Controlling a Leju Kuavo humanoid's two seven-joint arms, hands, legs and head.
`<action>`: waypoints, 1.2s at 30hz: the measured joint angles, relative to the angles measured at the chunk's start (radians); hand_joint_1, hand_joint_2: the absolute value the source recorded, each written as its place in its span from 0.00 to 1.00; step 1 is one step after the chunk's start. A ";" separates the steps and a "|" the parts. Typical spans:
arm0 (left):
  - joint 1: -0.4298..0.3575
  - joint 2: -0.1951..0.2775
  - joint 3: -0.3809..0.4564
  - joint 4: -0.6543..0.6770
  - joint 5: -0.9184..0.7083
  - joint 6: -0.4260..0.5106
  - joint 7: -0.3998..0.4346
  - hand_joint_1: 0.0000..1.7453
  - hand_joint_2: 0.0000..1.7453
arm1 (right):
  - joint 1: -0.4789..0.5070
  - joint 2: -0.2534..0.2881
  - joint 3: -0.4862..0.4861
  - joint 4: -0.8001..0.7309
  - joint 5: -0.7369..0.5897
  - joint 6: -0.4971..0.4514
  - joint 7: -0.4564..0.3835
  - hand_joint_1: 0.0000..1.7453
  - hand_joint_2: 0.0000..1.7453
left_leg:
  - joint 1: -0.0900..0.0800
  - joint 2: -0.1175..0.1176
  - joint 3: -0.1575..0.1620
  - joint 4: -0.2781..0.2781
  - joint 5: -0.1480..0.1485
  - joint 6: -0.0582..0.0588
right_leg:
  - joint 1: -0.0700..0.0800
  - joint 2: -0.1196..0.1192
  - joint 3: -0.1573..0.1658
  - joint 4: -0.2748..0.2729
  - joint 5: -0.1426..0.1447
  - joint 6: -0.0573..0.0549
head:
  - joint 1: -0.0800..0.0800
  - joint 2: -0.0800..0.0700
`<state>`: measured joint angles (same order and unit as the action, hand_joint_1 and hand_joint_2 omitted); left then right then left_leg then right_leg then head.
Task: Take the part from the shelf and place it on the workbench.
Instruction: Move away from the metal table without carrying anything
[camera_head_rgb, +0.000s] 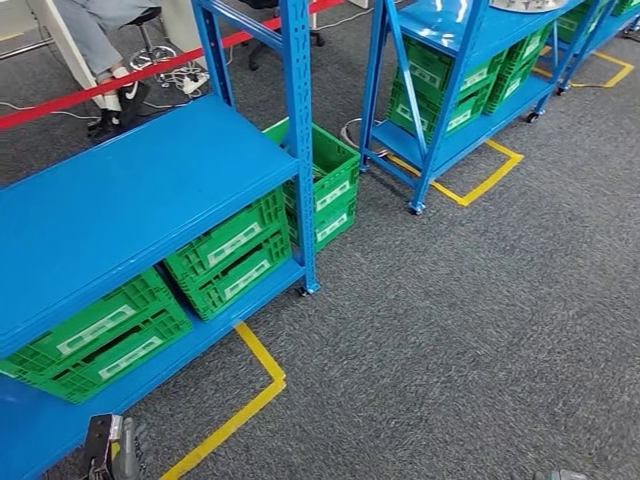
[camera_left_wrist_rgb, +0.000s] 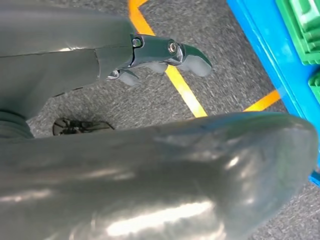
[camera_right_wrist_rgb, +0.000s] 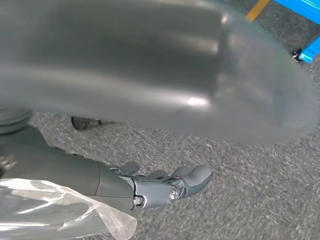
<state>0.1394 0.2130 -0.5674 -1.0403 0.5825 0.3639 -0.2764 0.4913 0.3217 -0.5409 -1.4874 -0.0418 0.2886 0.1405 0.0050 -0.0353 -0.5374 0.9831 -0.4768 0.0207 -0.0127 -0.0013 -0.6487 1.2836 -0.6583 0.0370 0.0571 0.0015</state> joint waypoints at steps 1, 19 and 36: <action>0.001 0.000 0.000 0.000 0.000 0.000 0.000 0.00 0.00 | 0.000 -0.001 0.000 0.000 0.000 0.000 0.000 0.00 0.00 | 0.001 -0.014 0.002 0.000 0.000 -0.001 | 0.000 0.002 0.011 -0.031 0.030 -0.001 | 0.000 0.000; -0.002 0.002 -0.006 -0.003 -0.014 0.002 0.002 0.00 0.00 | -0.001 -0.004 0.006 0.012 -0.009 -0.009 -0.008 0.00 0.00 | -0.012 0.087 -0.043 0.100 -0.020 -0.027 | 0.009 -0.088 0.148 -0.286 0.116 -0.045 | -0.012 0.000; -0.003 0.006 -0.009 -0.005 -0.020 0.006 0.010 0.00 0.00 | -0.005 -0.028 0.020 0.044 -0.031 -0.019 -0.021 0.00 0.00 | -0.002 -0.062 0.001 0.014 -0.010 -0.019 | -0.010 0.072 0.108 -0.267 0.137 -0.001 | -0.003 0.000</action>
<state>0.1361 0.2187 -0.5764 -1.0449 0.5622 0.3704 -0.2664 0.4859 0.2937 -0.5214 -1.4435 -0.0723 0.2698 0.1200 0.0027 -0.0978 -0.5359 0.9975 -0.4870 0.0018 -0.0226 0.0708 -0.5406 1.0165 -0.5218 0.0358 0.0538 0.0015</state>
